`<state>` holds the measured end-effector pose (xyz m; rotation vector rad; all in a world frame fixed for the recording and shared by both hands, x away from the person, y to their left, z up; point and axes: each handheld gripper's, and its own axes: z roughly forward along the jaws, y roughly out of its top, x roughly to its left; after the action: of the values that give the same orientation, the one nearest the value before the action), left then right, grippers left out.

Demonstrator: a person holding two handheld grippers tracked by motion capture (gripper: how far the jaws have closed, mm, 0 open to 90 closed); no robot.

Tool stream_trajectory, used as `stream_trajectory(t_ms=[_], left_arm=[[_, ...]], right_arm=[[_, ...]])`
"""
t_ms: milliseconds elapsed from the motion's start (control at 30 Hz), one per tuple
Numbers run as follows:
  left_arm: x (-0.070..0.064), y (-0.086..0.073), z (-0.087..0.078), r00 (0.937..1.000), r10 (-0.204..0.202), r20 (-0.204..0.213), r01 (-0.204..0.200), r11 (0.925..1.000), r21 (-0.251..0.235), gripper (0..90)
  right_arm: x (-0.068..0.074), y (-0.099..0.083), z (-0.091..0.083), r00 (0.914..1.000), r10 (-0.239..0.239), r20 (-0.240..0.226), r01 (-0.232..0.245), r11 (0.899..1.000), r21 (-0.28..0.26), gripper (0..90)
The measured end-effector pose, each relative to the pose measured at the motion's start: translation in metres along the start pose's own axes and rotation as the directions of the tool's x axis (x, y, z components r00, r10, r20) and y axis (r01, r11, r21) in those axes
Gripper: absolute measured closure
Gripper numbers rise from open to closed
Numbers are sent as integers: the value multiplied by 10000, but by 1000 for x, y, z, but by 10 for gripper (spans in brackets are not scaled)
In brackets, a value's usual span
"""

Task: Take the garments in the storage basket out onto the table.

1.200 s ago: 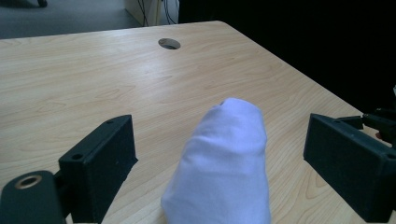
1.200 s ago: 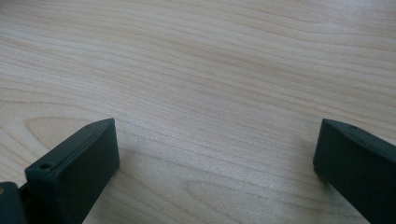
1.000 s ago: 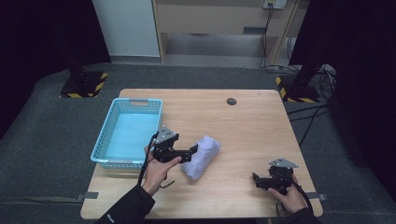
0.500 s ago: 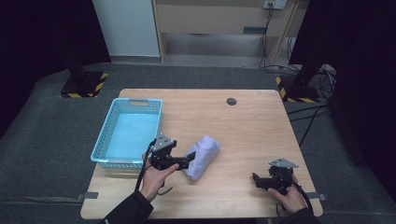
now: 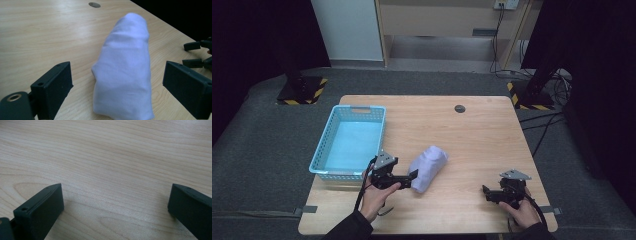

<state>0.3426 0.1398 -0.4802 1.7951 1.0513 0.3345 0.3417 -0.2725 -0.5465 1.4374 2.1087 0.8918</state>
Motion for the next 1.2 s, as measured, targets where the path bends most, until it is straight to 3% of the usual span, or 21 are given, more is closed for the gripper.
stream_trajectory(t_ms=[667,1200], left_arm=[[4,-23,-9,9999,-142,-92,147,9984,540,77],[9,-34,-17,9998,-21,-207,42,9946,1041,78]], right_arm=[[0,0,0,10000,0,0,0,10000,-1,5],[0,0,0,10000,-2,1,2,10000,0,5]])
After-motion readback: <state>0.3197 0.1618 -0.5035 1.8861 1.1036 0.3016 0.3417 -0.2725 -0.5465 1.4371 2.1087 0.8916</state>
